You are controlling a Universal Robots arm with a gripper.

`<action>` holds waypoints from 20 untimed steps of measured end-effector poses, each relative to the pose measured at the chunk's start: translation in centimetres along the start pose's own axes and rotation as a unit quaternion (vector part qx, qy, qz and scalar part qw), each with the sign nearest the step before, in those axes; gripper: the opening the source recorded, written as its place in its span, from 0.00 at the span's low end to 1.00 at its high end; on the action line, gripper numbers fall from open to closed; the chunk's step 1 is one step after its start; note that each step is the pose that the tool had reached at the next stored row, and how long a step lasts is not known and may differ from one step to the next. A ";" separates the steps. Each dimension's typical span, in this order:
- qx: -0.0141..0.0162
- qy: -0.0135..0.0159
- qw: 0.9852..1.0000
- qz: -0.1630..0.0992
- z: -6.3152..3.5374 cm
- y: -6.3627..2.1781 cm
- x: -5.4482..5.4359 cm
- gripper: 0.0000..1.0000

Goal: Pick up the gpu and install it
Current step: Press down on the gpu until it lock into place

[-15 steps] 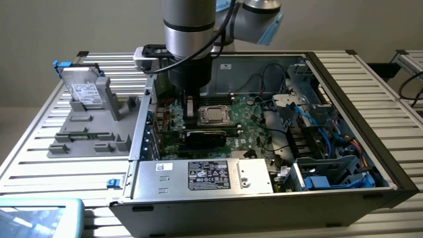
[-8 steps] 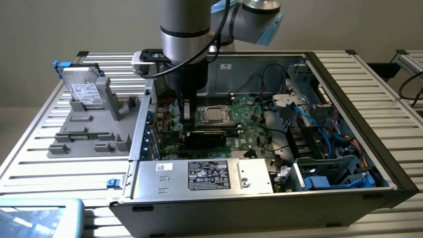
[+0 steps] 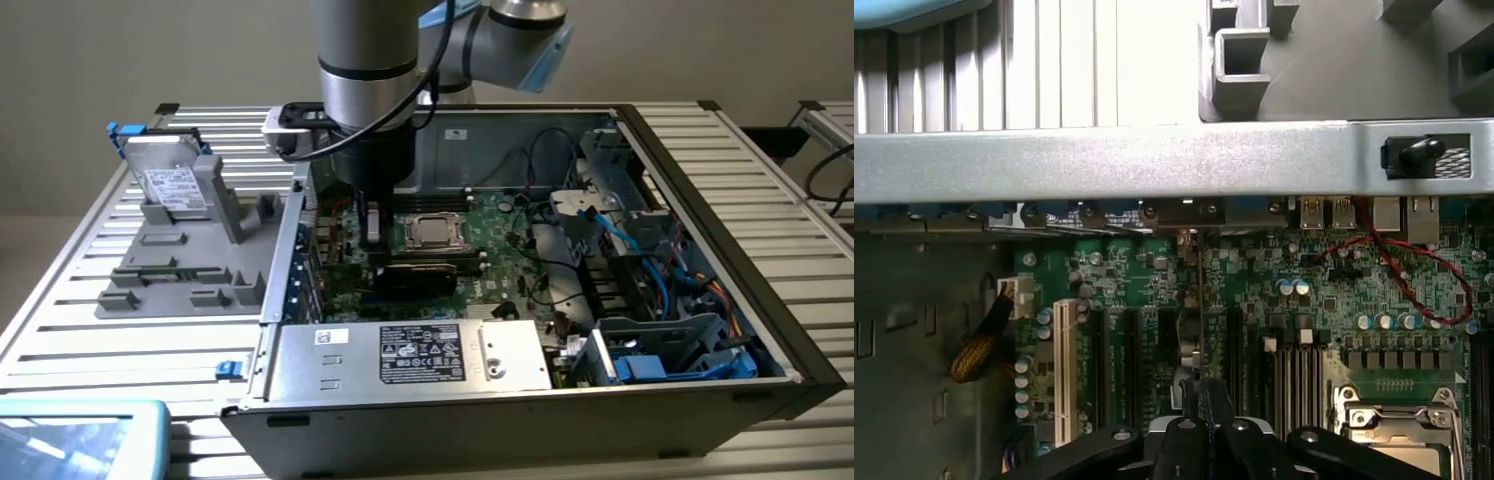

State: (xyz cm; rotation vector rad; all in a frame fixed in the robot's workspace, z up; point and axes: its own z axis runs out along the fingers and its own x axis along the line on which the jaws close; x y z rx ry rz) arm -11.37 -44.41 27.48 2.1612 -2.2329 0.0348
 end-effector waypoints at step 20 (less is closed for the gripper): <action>0.004 0.000 1.000 0.011 0.75 0.29 0.0 0.12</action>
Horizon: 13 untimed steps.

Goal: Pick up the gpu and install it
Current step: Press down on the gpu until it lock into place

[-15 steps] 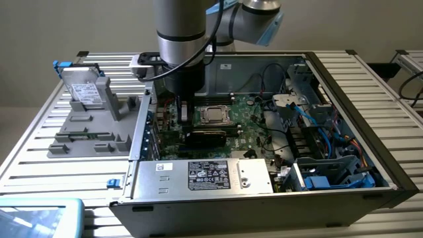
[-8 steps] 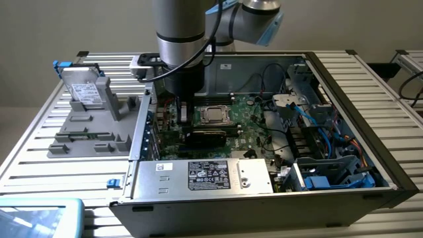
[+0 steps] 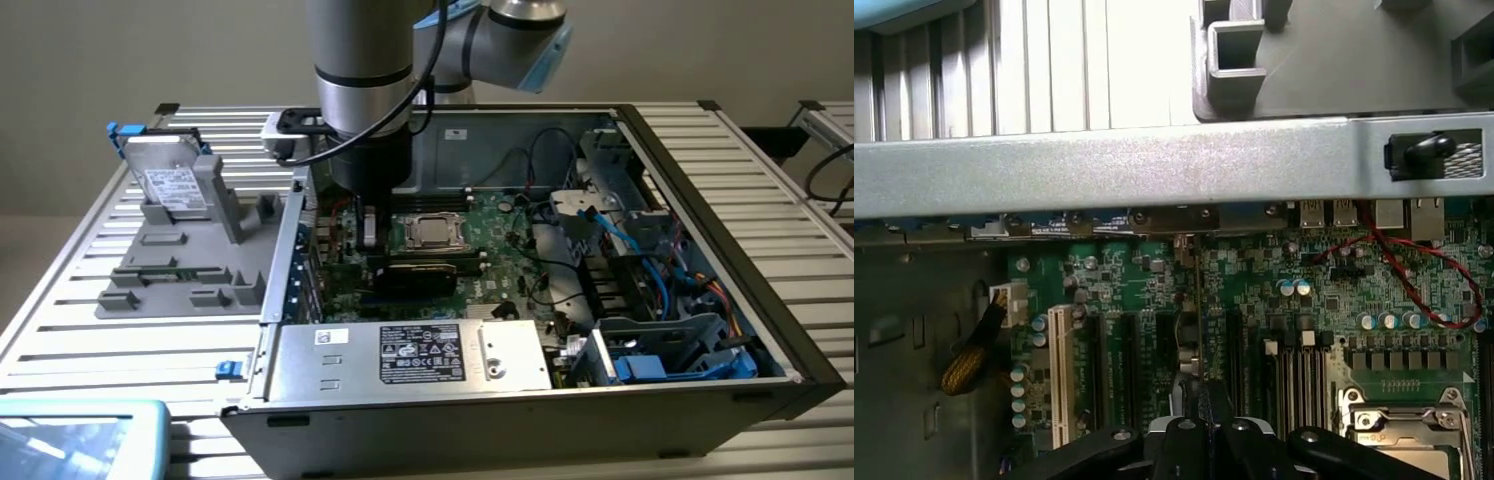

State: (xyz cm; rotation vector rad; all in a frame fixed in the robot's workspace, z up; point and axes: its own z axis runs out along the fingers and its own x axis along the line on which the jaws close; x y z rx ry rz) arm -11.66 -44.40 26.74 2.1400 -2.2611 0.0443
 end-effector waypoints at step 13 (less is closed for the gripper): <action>0.000 0.000 1.000 0.005 -1.61 -0.56 0.0 0.12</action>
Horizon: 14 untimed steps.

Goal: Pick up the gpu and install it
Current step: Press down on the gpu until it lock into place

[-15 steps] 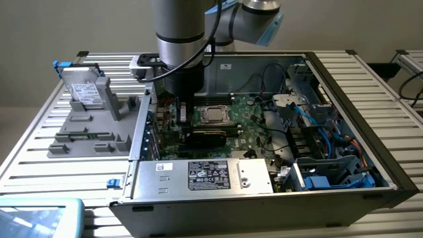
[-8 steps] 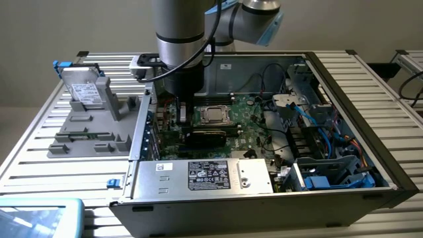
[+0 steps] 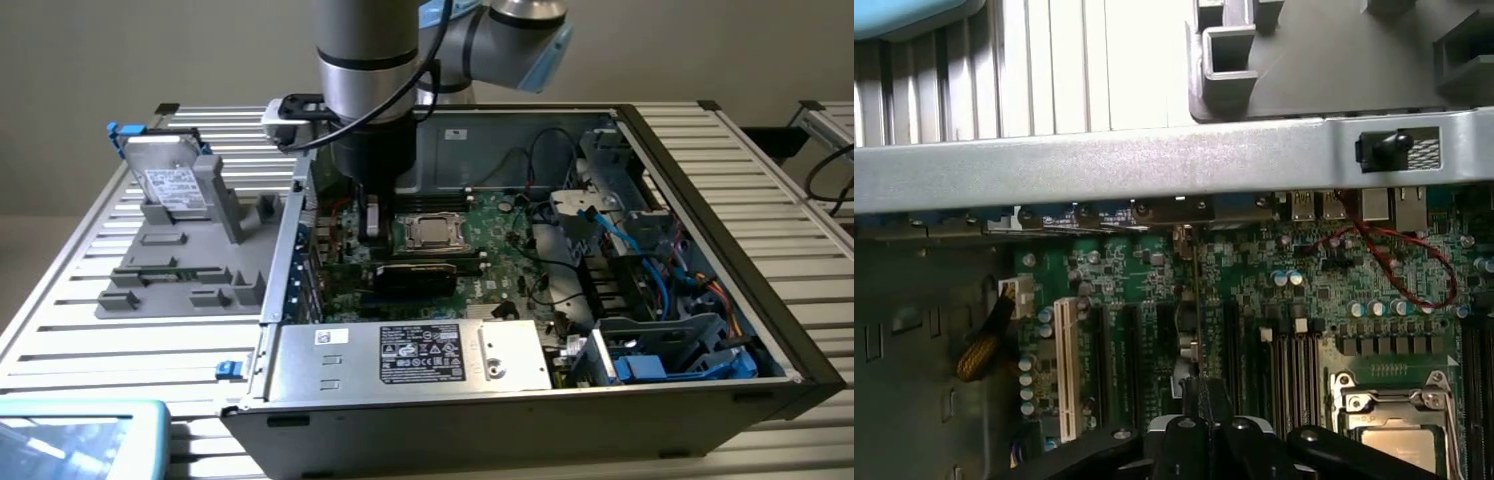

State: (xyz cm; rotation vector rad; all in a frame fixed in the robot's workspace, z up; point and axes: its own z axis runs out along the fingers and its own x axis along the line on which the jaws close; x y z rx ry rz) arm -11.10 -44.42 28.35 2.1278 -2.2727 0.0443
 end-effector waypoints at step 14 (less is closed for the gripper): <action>-0.003 -0.008 1.000 0.002 0.95 -1.21 0.6 0.12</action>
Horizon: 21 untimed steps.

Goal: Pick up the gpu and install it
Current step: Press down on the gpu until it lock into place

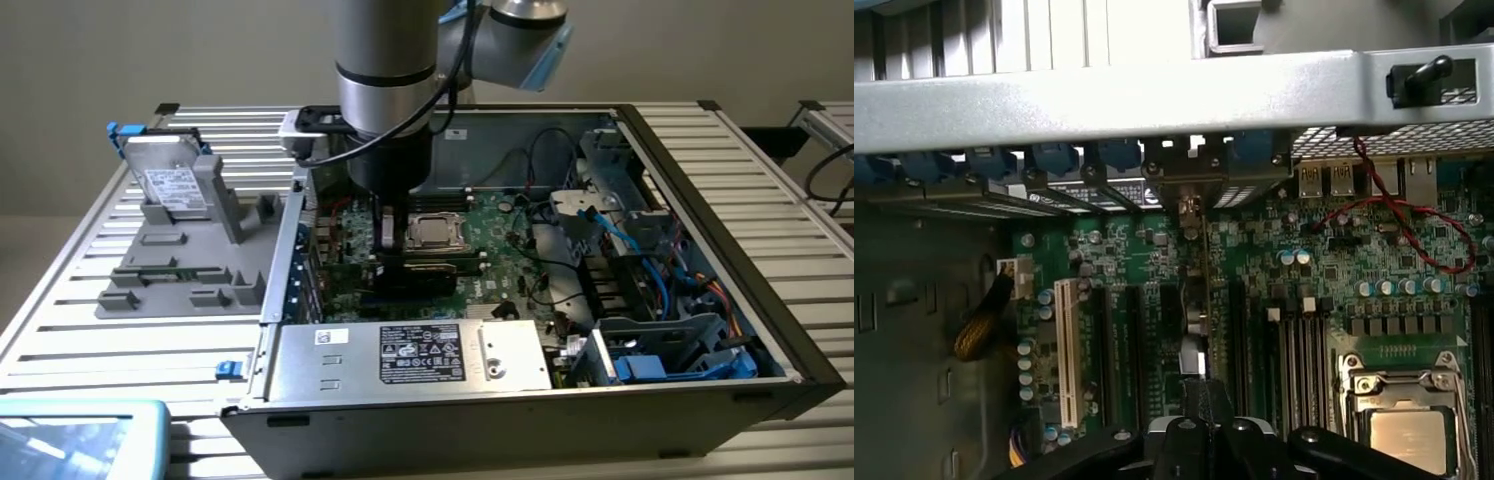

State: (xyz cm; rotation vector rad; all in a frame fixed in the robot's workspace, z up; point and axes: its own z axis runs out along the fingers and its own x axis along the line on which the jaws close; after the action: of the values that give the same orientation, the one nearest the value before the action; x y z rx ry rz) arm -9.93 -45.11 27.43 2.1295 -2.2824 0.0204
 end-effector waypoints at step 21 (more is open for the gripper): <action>-0.008 -0.002 1.000 0.001 0.38 -0.51 -0.2 0.12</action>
State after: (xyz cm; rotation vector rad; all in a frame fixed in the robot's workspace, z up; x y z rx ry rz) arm -9.41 -44.91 27.04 2.1223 -2.2776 -0.0023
